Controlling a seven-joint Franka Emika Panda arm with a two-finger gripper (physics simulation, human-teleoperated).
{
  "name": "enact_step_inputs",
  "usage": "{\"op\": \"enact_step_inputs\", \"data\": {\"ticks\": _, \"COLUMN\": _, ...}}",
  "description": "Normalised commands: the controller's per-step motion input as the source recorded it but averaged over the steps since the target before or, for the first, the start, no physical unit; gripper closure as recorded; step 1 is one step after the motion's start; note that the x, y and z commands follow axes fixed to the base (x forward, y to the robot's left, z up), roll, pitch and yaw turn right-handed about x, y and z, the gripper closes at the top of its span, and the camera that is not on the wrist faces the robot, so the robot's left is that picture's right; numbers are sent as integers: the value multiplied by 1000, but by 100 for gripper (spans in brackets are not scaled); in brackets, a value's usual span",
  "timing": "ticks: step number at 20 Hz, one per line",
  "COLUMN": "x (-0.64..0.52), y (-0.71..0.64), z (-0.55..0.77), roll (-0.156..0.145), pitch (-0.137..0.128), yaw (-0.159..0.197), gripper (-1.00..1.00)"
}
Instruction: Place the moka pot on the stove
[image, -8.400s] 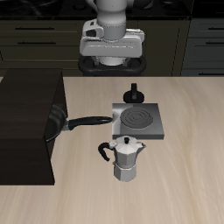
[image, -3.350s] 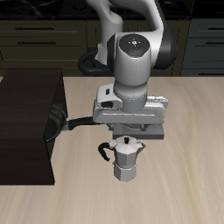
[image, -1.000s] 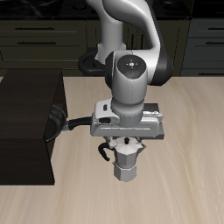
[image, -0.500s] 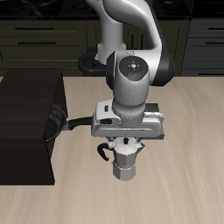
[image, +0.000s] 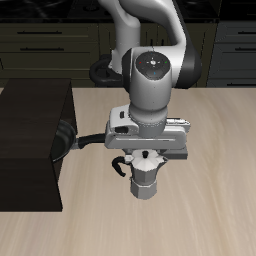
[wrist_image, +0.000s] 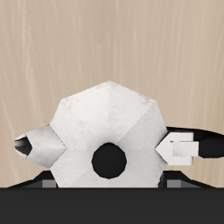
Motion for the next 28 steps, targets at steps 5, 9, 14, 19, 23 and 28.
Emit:
{"op": "enact_step_inputs", "data": {"ticks": 5, "x": -137, "y": 19, "z": 431, "roll": 1, "pitch": -61, "yaw": 1, "gripper": 100}}
{"op": "enact_step_inputs", "data": {"ticks": 9, "x": -135, "y": -6, "z": 290, "roll": -6, "pitch": -40, "yaw": 5, "gripper": 100}}
{"op": "enact_step_inputs", "data": {"ticks": 14, "x": -207, "y": -2, "z": 232, "roll": 1, "pitch": -4, "yaw": -3, "gripper": 100}}
{"op": "enact_step_inputs", "data": {"ticks": 19, "x": -263, "y": 50, "z": 322, "roll": 27, "pitch": -41, "yaw": -4, "gripper": 100}}
{"op": "enact_step_inputs", "data": {"ticks": 23, "x": -275, "y": 61, "z": 237, "roll": 8, "pitch": -34, "yaw": -4, "gripper": 100}}
{"op": "enact_step_inputs", "data": {"ticks": 28, "x": -294, "y": 104, "z": 210, "roll": 61, "pitch": -15, "yaw": -6, "gripper": 100}}
